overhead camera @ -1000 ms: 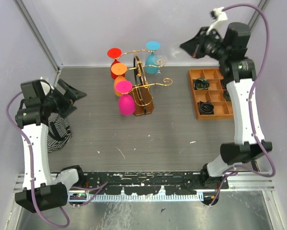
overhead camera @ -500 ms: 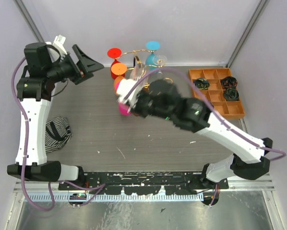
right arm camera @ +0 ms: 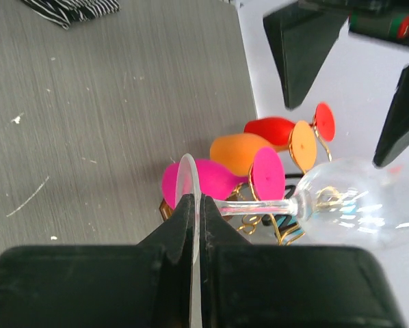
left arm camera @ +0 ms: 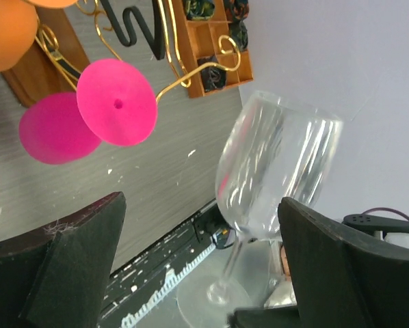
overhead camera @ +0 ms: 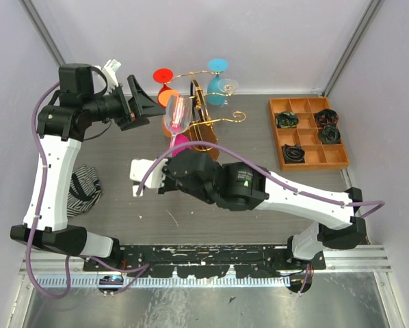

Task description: Take the wine glass off the wine glass rack

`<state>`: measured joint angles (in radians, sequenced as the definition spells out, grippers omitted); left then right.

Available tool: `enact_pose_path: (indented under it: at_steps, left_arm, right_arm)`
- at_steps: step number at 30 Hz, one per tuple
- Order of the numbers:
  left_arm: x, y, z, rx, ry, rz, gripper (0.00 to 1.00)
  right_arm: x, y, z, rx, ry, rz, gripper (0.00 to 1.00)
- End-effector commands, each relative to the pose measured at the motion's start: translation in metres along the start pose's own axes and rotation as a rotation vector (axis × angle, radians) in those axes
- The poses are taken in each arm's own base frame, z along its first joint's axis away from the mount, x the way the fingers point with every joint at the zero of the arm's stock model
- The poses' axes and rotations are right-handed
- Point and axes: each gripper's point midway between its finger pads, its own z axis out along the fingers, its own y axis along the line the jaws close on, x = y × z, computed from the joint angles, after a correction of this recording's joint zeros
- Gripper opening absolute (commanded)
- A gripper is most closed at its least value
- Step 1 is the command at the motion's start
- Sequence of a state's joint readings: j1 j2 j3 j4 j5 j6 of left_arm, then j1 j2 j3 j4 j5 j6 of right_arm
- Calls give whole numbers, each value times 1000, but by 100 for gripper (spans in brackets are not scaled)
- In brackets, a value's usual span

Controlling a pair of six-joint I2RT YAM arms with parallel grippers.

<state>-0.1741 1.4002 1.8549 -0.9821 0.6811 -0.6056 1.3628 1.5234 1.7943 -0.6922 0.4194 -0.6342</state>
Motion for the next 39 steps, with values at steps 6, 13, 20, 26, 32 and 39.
enact_pose_path:
  at_steps: [6, 13, 20, 26, 32, 39]
  left_arm:
    - [7, -3, -10, -6, 21, 96, 98]
    - [10, -14, -10, 62, 41, 104, 98]
    - [16, -8, -7, 58, 59, 89, 98]
    - [19, -15, -7, 102, 75, 74, 98]
    - [20, -22, -10, 135, 74, 87, 98]
    - [22, -21, -8, 145, 86, 71, 99]
  right_arm:
    - [-50, 0, -12, 83, -94, -89, 1]
    - [-50, 10, -11, 79, -89, -96, 1]
    - [-53, 12, -10, 84, -99, -108, 1]
    - [-60, 14, -8, 79, -121, -112, 1]
    - [-62, 17, -2, 74, -119, -130, 1]
    - [-63, 18, 1, 78, -120, -138, 1]
